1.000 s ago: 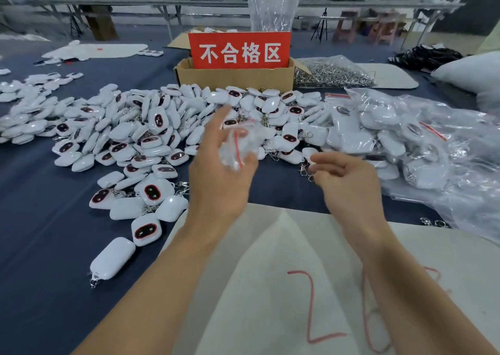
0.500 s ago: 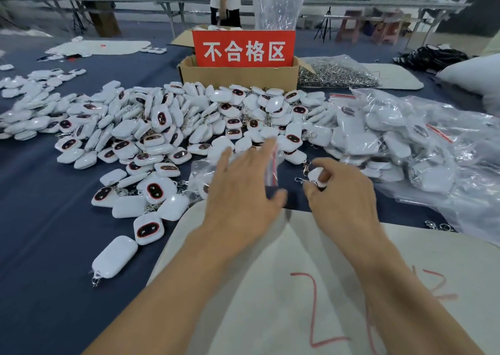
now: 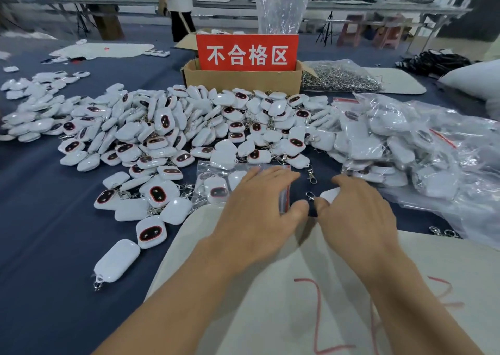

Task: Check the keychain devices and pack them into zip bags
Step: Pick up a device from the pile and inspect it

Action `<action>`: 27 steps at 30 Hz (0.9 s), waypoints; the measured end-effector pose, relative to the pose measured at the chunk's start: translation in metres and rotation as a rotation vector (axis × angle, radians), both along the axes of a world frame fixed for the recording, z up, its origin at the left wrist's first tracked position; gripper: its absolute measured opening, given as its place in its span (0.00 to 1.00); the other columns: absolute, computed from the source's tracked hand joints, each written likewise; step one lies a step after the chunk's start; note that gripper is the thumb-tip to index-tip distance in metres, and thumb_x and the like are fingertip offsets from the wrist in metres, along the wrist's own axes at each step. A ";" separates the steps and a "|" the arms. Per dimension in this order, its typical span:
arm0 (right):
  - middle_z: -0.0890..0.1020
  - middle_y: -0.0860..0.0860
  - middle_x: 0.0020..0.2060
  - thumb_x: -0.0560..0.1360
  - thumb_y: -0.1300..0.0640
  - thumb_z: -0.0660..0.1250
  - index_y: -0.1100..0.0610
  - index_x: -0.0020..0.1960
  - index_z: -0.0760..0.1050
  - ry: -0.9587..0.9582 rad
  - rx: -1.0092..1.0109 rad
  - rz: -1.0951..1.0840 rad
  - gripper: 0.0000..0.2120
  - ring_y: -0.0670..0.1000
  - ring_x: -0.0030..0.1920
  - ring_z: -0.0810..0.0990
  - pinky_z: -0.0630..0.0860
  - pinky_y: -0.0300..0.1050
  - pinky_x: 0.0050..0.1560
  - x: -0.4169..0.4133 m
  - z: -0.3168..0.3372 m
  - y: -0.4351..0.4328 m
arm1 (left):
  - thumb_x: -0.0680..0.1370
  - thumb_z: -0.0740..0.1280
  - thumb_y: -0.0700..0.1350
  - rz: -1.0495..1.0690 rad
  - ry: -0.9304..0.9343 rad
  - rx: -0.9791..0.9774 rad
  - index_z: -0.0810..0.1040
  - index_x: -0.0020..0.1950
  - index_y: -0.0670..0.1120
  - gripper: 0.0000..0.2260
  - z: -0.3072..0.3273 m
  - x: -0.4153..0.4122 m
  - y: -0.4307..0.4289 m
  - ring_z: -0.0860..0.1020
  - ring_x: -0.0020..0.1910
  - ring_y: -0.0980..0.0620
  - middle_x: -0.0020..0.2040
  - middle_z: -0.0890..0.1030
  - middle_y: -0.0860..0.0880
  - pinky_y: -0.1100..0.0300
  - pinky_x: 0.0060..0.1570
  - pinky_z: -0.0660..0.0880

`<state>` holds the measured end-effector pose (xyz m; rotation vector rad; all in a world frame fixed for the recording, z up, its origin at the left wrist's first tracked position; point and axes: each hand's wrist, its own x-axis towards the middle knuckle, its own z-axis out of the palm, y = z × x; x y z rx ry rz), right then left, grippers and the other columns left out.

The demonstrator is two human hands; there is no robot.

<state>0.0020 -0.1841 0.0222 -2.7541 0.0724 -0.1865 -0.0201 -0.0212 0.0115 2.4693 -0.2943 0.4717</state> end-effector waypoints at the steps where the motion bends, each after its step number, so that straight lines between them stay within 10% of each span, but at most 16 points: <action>1: 0.77 0.54 0.69 0.80 0.47 0.67 0.55 0.72 0.72 0.007 -0.021 -0.007 0.24 0.59 0.70 0.72 0.68 0.55 0.67 -0.001 0.000 -0.001 | 0.77 0.66 0.56 0.005 -0.037 -0.044 0.80 0.71 0.51 0.23 0.003 -0.001 -0.001 0.69 0.71 0.61 0.70 0.79 0.54 0.73 0.71 0.52; 11: 0.82 0.40 0.44 0.67 0.63 0.76 0.47 0.50 0.80 -0.155 0.542 0.075 0.16 0.39 0.46 0.78 0.67 0.24 0.44 -0.005 0.004 -0.008 | 0.75 0.67 0.48 0.067 -0.087 -0.175 0.85 0.62 0.55 0.16 0.007 -0.008 -0.004 0.81 0.59 0.55 0.57 0.86 0.57 0.53 0.64 0.76; 16: 0.80 0.42 0.32 0.67 0.65 0.74 0.51 0.36 0.77 -0.144 0.736 0.188 0.11 0.41 0.31 0.75 0.69 0.34 0.35 -0.006 0.005 -0.008 | 0.79 0.65 0.55 0.027 -0.001 -0.241 0.82 0.66 0.59 0.17 0.008 -0.009 -0.007 0.79 0.57 0.65 0.60 0.84 0.63 0.76 0.57 0.69; 21: 0.79 0.41 0.32 0.65 0.63 0.71 0.48 0.33 0.76 -0.145 0.889 0.351 0.11 0.42 0.34 0.76 0.73 0.39 0.37 -0.009 0.012 -0.005 | 0.80 0.64 0.55 0.017 0.012 -0.320 0.84 0.62 0.59 0.14 0.008 -0.009 -0.007 0.80 0.42 0.66 0.40 0.82 0.69 0.75 0.42 0.69; 27: 0.86 0.48 0.45 0.69 0.76 0.69 0.53 0.47 0.82 -0.159 1.081 0.365 0.19 0.46 0.48 0.85 0.79 0.38 0.46 -0.009 0.012 0.000 | 0.66 0.77 0.50 -0.021 0.141 -0.713 0.83 0.63 0.59 0.24 0.007 0.004 -0.006 0.84 0.44 0.57 0.46 0.86 0.58 0.57 0.48 0.82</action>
